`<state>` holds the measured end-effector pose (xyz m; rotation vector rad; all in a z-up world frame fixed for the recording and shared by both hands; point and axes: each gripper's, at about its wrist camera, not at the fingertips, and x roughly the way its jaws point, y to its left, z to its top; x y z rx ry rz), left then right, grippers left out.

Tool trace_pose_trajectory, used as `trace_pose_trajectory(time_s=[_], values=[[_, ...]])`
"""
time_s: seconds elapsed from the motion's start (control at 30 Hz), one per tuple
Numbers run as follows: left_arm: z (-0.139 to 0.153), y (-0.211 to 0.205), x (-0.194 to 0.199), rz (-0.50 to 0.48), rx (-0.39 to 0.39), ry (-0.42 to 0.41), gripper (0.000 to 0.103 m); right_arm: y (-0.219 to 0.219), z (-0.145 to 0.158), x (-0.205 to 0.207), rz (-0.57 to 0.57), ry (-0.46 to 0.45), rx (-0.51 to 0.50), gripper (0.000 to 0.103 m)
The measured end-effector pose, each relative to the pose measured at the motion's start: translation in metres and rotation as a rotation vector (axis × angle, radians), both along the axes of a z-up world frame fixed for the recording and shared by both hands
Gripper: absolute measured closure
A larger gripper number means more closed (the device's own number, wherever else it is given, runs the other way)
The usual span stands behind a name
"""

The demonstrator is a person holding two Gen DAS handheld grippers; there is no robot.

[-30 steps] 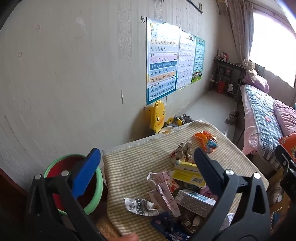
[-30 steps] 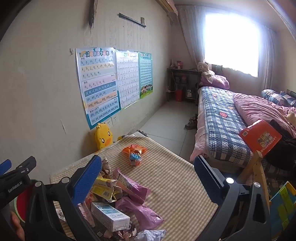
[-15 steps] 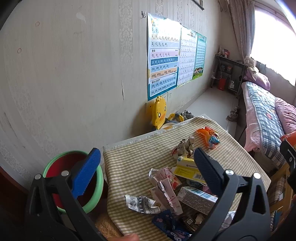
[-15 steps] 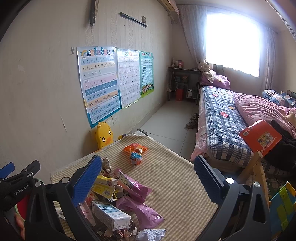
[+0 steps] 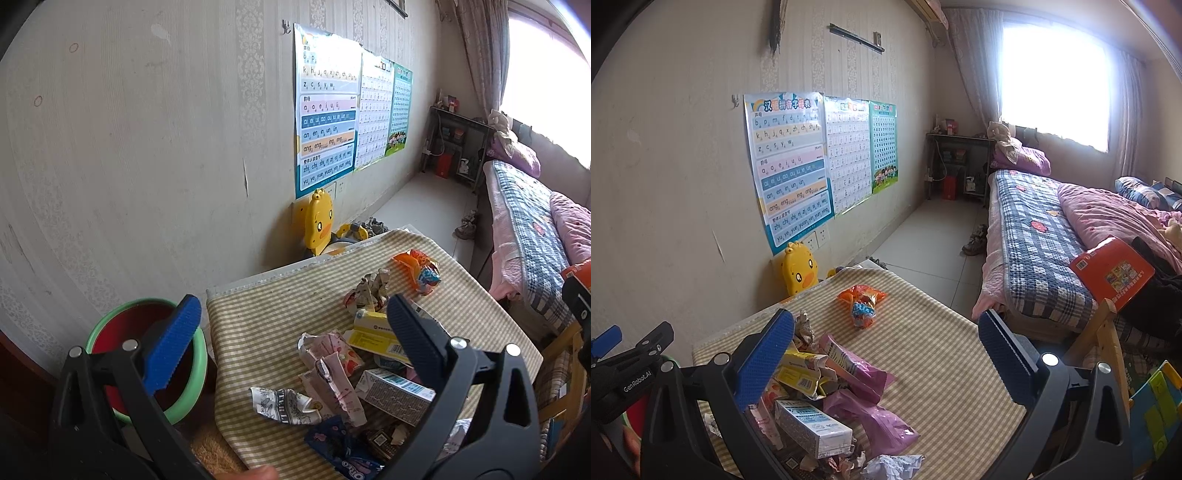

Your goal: Collect trash

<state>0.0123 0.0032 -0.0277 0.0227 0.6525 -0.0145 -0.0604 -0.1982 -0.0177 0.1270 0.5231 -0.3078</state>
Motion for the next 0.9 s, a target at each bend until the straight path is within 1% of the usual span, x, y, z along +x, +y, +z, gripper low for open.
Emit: trace_pose_trajectory(time_s=[0.73,0.9], values=[[-0.0008,0.0008,0.001,0.0,0.001,0.001,0.004,0.0025,-0.0049,0.0009,-0.001,0.004,0.007,0.007],[-0.0057,0.0024,0.0022,0.002,0.004,0.004,0.004,0.0031,-0.007,0.0008,-0.001,0.007,0.008,0.007]])
